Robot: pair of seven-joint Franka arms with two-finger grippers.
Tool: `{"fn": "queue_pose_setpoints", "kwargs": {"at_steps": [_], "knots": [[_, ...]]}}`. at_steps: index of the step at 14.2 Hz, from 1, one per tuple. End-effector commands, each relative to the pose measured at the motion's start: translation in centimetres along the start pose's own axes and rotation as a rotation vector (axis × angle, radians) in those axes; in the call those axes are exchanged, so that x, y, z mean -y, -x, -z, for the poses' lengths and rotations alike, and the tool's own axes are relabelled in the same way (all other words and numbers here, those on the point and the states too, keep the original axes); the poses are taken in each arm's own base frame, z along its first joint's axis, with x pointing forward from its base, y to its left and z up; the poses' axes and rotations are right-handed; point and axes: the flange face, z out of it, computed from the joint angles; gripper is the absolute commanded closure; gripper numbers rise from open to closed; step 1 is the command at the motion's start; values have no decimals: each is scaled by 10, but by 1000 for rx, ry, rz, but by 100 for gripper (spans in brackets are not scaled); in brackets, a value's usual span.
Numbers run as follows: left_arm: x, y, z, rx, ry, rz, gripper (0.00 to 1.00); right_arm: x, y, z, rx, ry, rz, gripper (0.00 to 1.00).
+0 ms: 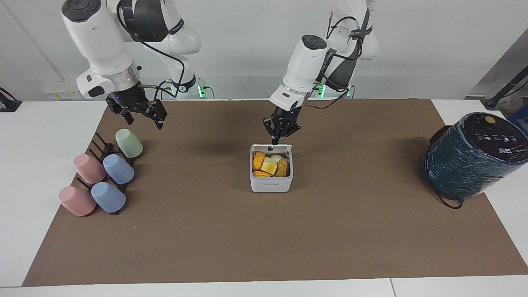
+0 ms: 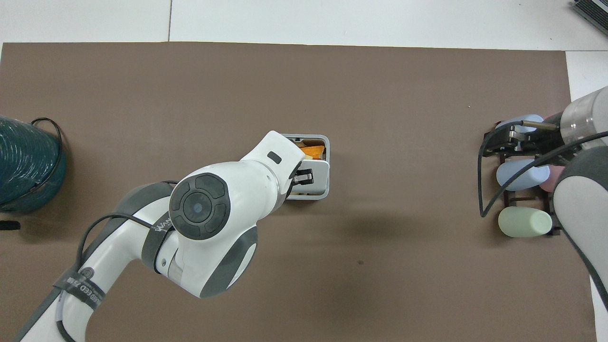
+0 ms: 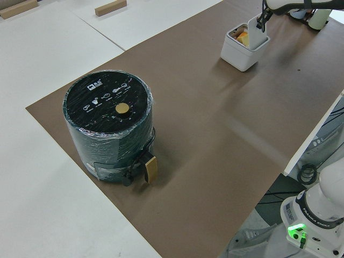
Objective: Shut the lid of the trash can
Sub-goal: 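Push the white lid down over the bin with the left gripper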
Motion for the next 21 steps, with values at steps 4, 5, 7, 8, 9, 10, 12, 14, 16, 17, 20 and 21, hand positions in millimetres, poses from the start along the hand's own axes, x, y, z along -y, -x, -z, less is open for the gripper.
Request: {"fn": "queue_pose_setpoints", "kwargs": {"at_steps": [4, 5, 7, 8, 9, 10, 12, 14, 16, 17, 20, 21], "knots": [[0, -10, -13, -23, 27, 19, 100, -4, 2, 3, -6, -20, 11, 0], [-1, -14, -14, -34, 33, 22, 100, -4, 2, 3, -6, -20, 11, 0], [-3, -20, -23, -40, 37, 25, 100, -4, 2, 3, -6, -20, 11, 0], [-4, -23, -28, -42, 38, 26, 100, -4, 2, 3, -6, -20, 11, 0], [-8, -27, -39, -39, 37, 27, 100, -4, 2, 3, -6, -20, 11, 0], [-10, -30, -51, -35, 34, 29, 100, -4, 2, 3, -6, -20, 11, 0], [-11, -35, -58, -42, 39, 32, 100, -4, 2, 3, -6, -20, 11, 0], [-10, -38, -60, -45, 38, 27, 100, -4, 2, 3, -6, -20, 11, 0], [-9, -39, -70, -47, 33, 22, 100, -4, 2, 3, -6, -20, 11, 0], [-7, -39, -77, -45, 29, 23, 100, -4, 2, 3, -6, -20, 11, 0], [1, -39, -103, -40, 13, 12, 100, -4, 2, 3, -6, -20, 11, 0], [3, -38, -108, -36, 9, 12, 100, -4, 2, 3, -6, -20, 11, 0]]}}
